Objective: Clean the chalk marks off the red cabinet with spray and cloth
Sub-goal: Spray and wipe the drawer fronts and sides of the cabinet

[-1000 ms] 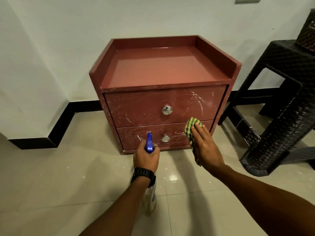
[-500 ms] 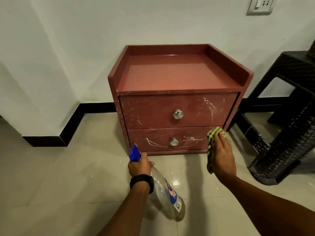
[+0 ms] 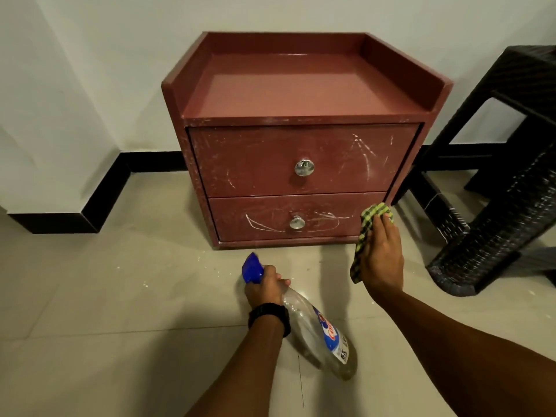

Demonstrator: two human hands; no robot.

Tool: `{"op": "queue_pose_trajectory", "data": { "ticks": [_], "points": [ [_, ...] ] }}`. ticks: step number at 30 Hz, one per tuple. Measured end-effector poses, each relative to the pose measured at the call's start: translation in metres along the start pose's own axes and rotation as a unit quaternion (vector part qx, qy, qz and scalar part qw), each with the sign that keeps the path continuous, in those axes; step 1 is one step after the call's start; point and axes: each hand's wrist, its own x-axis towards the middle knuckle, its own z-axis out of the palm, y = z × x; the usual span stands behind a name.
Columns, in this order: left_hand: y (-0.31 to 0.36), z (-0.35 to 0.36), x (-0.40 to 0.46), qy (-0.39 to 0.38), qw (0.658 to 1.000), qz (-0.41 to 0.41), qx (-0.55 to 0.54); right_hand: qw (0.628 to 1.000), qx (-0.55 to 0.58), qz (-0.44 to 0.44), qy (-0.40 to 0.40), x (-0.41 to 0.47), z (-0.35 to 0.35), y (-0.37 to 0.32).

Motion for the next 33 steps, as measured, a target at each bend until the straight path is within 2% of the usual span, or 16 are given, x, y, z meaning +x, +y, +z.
{"op": "queue_pose_trajectory", "data": {
  "ticks": [12, 19, 28, 33],
  "points": [
    [-0.054, 0.065, -0.051, -0.117, 0.99, -0.038, 0.067, 0.998, -0.009, 0.042, 0.035, 0.013, -0.02, 0.044],
    [-0.071, 0.091, -0.063, -0.139, 0.984, -0.063, 0.09, 0.998, -0.021, 0.042, 0.034, 0.019, -0.032, 0.053],
    [-0.054, 0.086, -0.041, -0.121, 0.988, -0.024, 0.098, 1.0, -0.007, 0.011, 0.007, 0.019, -0.018, 0.04],
    [-0.03, 0.062, -0.02, -0.081, 0.992, 0.013, 0.101, 1.0, 0.011, 0.002, -0.002, 0.019, -0.003, 0.023]
  ]
}}
